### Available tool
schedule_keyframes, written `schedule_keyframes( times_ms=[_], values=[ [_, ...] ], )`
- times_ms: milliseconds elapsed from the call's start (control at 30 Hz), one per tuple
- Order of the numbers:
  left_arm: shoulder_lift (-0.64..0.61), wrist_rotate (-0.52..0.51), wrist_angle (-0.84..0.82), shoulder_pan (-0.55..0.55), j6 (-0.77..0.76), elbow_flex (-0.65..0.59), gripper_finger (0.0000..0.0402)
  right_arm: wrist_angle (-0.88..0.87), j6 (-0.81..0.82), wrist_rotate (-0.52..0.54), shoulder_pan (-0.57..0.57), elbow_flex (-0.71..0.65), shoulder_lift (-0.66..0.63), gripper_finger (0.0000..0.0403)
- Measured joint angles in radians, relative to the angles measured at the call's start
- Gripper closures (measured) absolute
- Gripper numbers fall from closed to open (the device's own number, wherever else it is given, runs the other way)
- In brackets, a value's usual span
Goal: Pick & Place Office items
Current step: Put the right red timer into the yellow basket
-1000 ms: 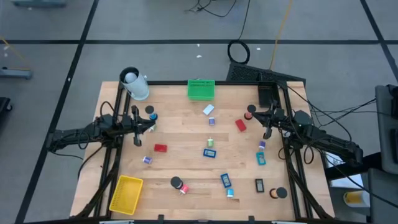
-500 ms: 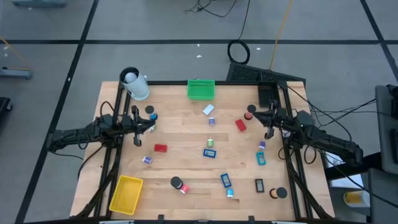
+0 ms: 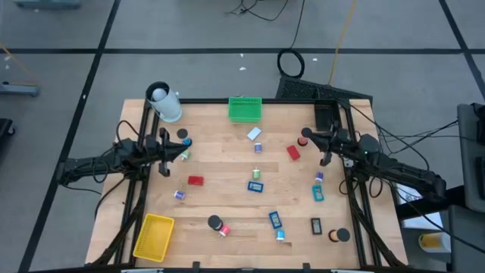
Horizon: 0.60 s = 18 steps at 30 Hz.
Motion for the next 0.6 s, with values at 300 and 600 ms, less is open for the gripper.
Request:
schedule_keyframes(
  times_ms=[300,600],
  values=[
    [0.000,-0.049,-0.045,0.000,0.065,0.000,0.0396,-0.007,0.009,0.041,0.000,0.090,0.227,0.0394],
    [0.000,-0.026,-0.068,-0.001,0.041,0.000,0.0396,-0.005,0.030,0.054,0.027,0.219,0.455,0.0394]
  ],
)
